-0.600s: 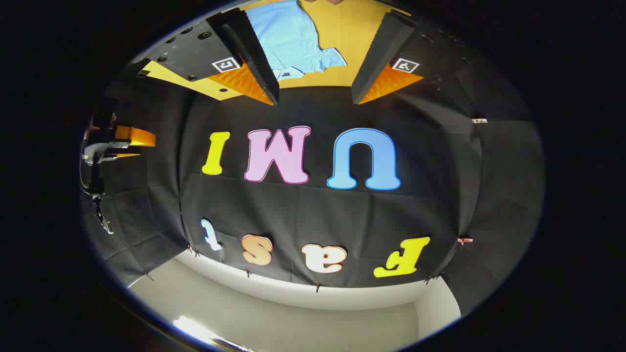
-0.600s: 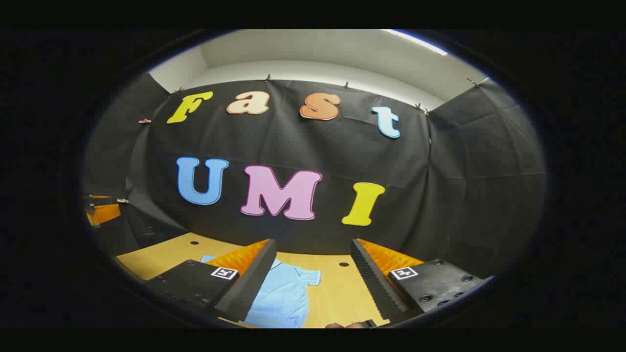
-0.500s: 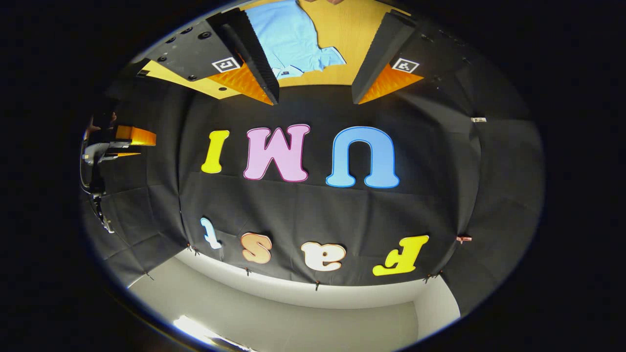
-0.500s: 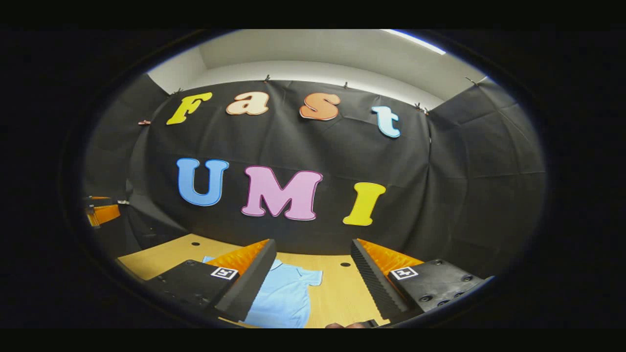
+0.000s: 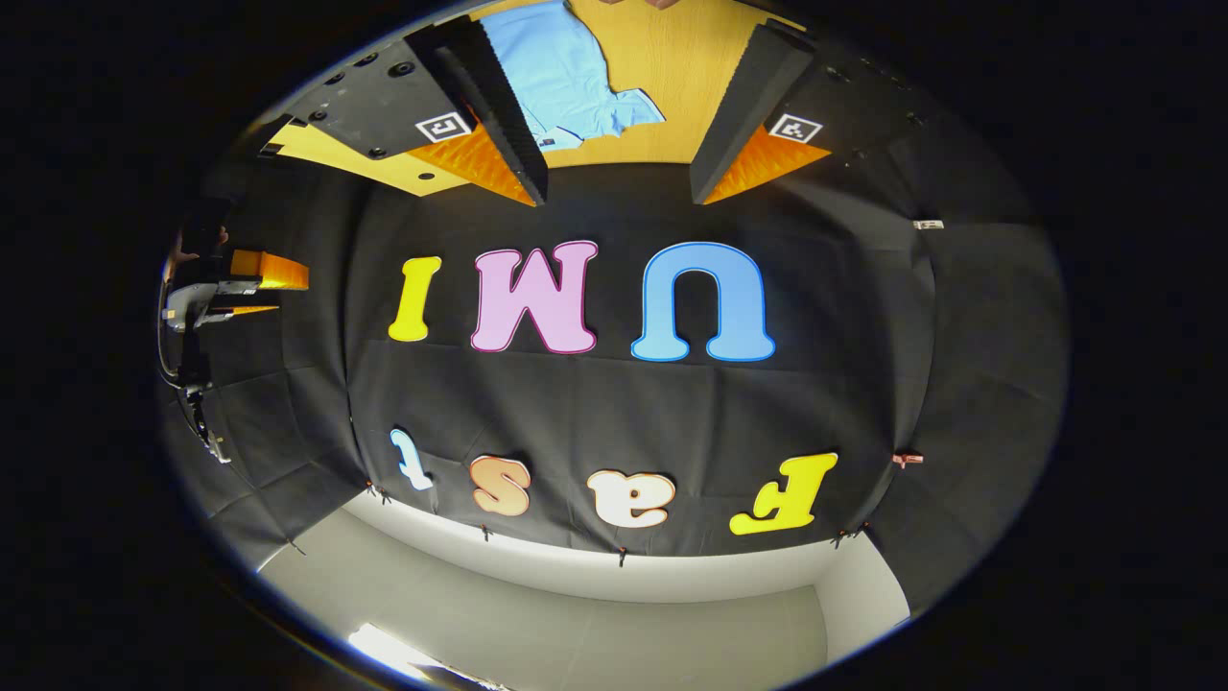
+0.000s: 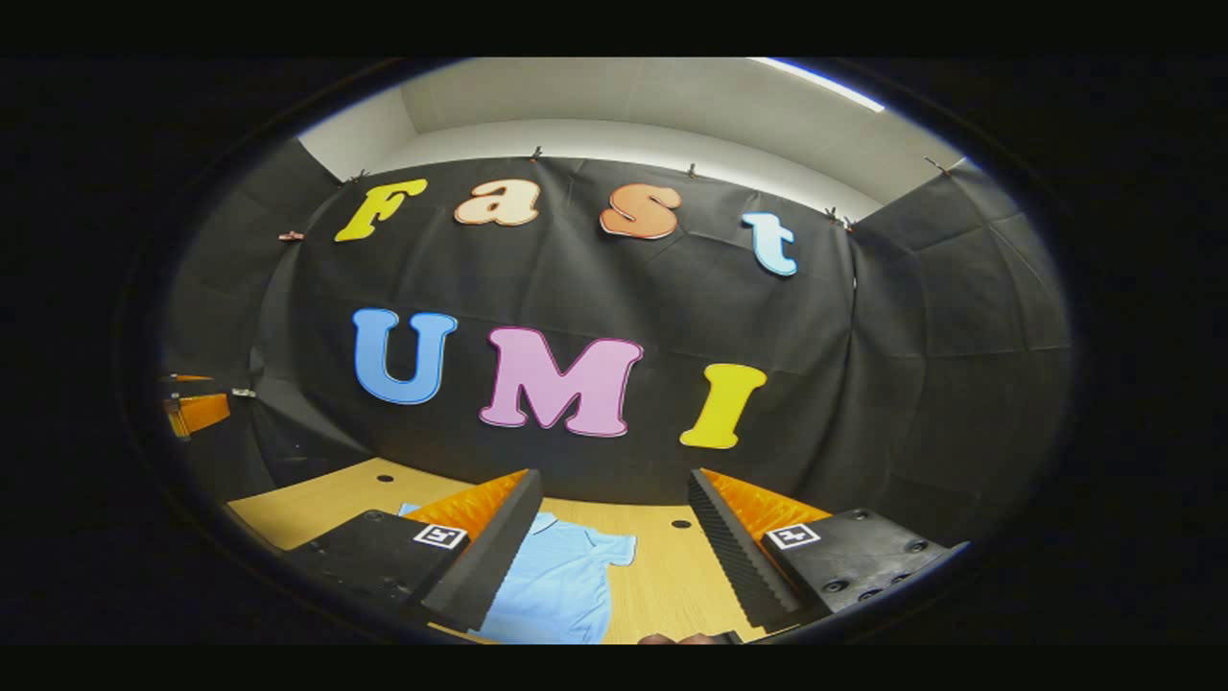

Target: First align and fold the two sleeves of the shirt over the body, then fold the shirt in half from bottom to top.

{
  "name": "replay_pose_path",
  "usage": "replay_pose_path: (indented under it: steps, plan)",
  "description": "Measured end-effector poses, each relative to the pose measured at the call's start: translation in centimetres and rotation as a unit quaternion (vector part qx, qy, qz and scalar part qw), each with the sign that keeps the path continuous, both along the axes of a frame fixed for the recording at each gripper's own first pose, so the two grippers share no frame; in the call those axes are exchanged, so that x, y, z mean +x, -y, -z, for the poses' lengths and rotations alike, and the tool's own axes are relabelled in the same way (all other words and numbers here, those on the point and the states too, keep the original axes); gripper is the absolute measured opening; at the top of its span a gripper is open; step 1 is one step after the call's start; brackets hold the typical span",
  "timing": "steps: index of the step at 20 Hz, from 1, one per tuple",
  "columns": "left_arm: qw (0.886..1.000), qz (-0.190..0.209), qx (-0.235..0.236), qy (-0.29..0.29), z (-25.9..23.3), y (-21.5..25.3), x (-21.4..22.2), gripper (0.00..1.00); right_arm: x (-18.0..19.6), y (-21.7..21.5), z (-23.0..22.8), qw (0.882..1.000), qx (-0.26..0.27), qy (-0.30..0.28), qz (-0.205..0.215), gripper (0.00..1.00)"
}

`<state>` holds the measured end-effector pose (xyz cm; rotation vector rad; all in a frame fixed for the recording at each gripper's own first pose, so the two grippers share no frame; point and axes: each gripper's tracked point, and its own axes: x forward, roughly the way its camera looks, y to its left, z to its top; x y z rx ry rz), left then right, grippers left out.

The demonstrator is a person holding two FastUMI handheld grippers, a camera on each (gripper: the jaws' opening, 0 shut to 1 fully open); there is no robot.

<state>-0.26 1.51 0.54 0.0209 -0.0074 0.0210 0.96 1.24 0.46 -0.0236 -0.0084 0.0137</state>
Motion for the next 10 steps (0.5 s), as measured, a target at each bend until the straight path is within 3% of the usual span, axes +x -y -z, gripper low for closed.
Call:
replay_pose_path:
  steps: [10]
  plan:
    - [1.0,0.0,-0.012,0.002,0.2,-0.6,0.7,0.96,1.7,1.3,0.3,1.0,0.002,-0.012,0.018,0.97]
